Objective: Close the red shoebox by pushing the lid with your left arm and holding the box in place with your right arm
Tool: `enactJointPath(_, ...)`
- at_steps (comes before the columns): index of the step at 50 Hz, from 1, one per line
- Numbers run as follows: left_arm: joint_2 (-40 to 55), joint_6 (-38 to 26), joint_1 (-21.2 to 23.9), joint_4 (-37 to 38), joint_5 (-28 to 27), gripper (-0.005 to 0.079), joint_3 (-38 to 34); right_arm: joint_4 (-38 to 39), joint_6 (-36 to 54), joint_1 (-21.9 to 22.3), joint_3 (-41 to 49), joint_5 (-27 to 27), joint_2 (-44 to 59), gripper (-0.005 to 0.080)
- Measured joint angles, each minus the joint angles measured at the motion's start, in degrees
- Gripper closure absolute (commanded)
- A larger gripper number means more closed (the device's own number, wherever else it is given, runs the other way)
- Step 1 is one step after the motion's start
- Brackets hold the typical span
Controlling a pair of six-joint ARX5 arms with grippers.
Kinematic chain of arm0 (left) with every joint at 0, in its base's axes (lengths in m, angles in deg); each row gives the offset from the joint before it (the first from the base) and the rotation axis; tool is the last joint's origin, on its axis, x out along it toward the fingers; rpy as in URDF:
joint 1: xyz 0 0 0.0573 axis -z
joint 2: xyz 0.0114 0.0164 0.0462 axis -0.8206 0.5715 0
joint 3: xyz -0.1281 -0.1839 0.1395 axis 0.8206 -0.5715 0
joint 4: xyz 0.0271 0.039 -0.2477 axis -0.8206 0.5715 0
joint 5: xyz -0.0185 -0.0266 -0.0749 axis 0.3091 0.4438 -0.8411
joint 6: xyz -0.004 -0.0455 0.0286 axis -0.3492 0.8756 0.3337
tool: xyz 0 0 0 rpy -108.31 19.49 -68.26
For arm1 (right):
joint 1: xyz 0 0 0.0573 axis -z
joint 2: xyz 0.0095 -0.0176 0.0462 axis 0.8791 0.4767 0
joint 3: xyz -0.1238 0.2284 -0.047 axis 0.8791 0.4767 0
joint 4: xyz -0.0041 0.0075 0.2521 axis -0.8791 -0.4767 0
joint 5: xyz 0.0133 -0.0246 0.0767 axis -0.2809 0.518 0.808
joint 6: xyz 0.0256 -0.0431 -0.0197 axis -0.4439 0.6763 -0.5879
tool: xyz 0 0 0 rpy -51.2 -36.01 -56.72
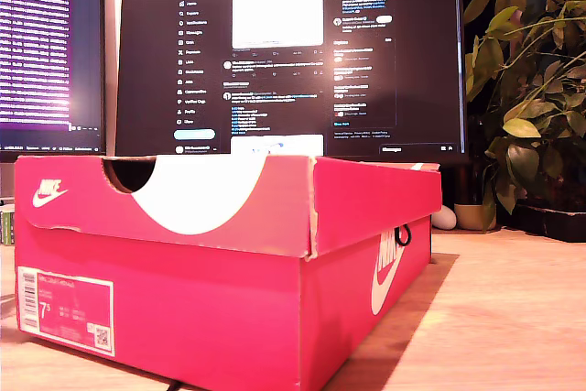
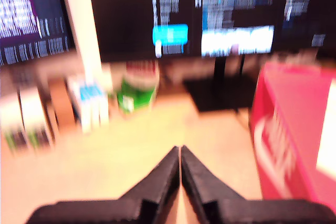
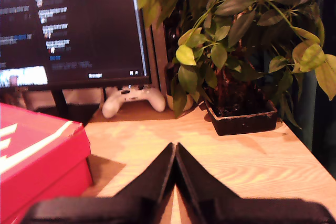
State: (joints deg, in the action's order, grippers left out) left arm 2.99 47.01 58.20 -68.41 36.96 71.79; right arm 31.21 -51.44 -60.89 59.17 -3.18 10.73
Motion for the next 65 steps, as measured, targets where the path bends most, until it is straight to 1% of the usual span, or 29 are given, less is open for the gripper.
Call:
enactJointPath(5, -1.4, 0.3, 0.2, -0.2, 0.0, 0.0761, -2.4, -0.7, 0.0, 0.0, 0.0, 0.0, 0.0, 0.0765)
enactJointPath(12, -6.3, 0.3, 0.2, -0.3, 0.1, 0.0761, -4.2, -0.7, 0.2, 0.0, 0.3, 0.1, 0.0, 0.0764)
enactJointPath(19, -11.0, 0.6, 0.2, -0.5, 0.3, 0.0761, -6.2, -0.3, 0.2, 0.0, 3.8, 0.1, 0.0, 0.0764)
enactJointPath(25, -13.8, 0.6, 0.2, 1.4, 1.1, 0.0761, -7.5, -0.3, 0.2, 0.0, 6.3, 0.2, 0.0, 0.0764)
enactJointPath(36, -19.5, 0.7, 0.2, 3.4, 1.6, 0.0761, -10.0, 0.8, 0.2, 0.0, 6.5, 0.2, 0.0, 0.0764)
enactJointPath(40, -21.7, 0.8, 0.2, 6.5, 1.6, 0.0761, -10.5, 1.0, 0.2, 0.0, 6.7, 0.2, 0.0, 0.0764)
enactJointPath(46, -25.2, 0.8, 0.2, 9.0, 2.1, 0.0761, -10.5, 0.9, 0.2, 0.0, 6.8, 0.2, 0.0, 0.0764)
enactJointPath(52, -30.9, 0.9, 0.2, 13.9, 6.2, 0.0761, -10.5, 0.9, 0.2, -0.2, 6.8, 0.2, 0.0, 0.0764)
enactJointPath(57, -35.4, 0.9, 0.2, 19.2, 7.8, 0.0761, -10.5, 0.9, 0.2, -0.7, 6.8, 0.4, 0.0, 0.0764)
enactJointPath(65, -35.1, 0.9, 0.3, 21.4, 10.9, 0.0761, -10.5, 0.9, 0.2, -1.6, 6.8, 0.7, 0.0, 0.0764)
